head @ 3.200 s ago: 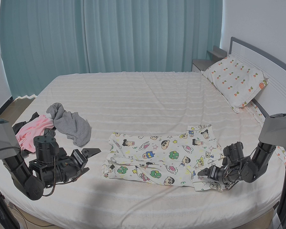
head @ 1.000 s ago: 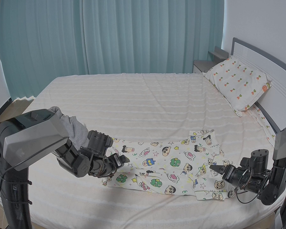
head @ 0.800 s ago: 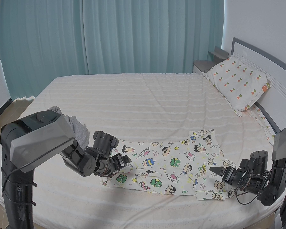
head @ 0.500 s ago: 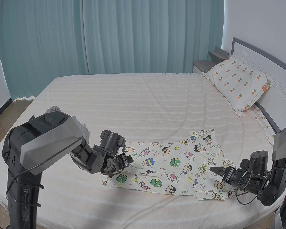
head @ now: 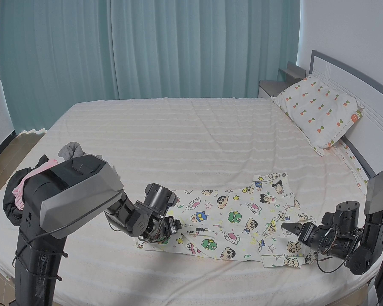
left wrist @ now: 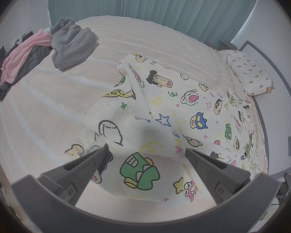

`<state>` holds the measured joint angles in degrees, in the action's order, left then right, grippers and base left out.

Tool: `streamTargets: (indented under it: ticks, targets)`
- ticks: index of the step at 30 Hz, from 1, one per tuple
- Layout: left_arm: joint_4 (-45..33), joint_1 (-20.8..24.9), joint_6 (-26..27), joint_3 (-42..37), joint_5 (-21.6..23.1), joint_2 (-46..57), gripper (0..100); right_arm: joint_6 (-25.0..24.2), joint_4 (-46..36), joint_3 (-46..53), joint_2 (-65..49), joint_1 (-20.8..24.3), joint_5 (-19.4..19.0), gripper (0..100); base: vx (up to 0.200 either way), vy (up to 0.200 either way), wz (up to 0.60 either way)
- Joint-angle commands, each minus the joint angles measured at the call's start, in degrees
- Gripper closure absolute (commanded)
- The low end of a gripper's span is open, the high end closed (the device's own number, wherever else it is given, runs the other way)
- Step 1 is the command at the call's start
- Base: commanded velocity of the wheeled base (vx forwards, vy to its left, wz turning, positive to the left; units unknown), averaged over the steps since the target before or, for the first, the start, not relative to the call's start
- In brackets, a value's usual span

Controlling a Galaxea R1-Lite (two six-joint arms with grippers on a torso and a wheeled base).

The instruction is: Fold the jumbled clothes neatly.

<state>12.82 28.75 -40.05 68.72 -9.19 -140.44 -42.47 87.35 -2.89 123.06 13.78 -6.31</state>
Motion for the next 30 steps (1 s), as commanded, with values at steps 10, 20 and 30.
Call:
streamTargets:
  ticks: [10,20,30]
  targets:
    - [0.27,-0.97,-0.65,8.71,-2.23,-3.00,0,-0.07,0.02,0.16,-0.02,0.02,-0.01,0,0.000,0.000,0.00]
    - [3.44,-7.12,-0.91,19.96,-2.41,-5.37,0,-0.15,0.11,0.25,-0.54,0.02,-0.19,0,0.000,0.000,0.00]
    - [7.48,-10.73,-0.82,14.16,2.95,-0.89,0,-0.68,0.11,0.60,-0.98,0.02,-0.28,0,0.000,0.000,0.00]
